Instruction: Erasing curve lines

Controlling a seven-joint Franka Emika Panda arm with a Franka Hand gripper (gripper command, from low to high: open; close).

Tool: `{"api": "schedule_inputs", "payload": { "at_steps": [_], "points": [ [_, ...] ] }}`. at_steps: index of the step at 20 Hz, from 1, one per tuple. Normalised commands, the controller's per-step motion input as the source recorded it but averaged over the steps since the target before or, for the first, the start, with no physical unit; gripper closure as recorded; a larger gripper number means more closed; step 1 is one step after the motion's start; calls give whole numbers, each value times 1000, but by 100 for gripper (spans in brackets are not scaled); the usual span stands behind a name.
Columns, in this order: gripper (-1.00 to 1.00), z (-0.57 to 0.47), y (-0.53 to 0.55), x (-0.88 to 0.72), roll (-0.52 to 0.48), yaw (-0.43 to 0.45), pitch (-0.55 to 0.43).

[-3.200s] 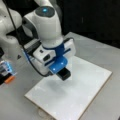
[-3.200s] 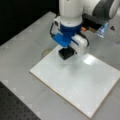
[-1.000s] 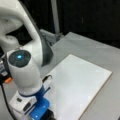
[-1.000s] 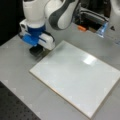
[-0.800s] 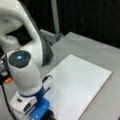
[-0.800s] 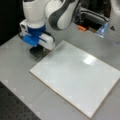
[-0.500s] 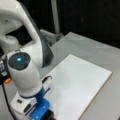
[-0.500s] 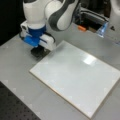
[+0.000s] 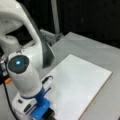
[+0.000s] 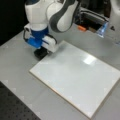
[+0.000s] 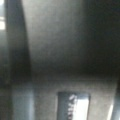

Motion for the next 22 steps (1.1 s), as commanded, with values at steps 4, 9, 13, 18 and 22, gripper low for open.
{"api": "schedule_inputs", "payload": {
  "at_steps": [4,9,13,18,22],
  "points": [
    [100,-98,-55,50,143,11,-58],
    [100,-77,-114,67,124,31,-75],
    [100,-57,-175,33,121,35,-76],
    [-100,-53,-148,-4,123,18,-82],
    [-100,-44,-102,-8,95,-4,-99]
  ]
}}
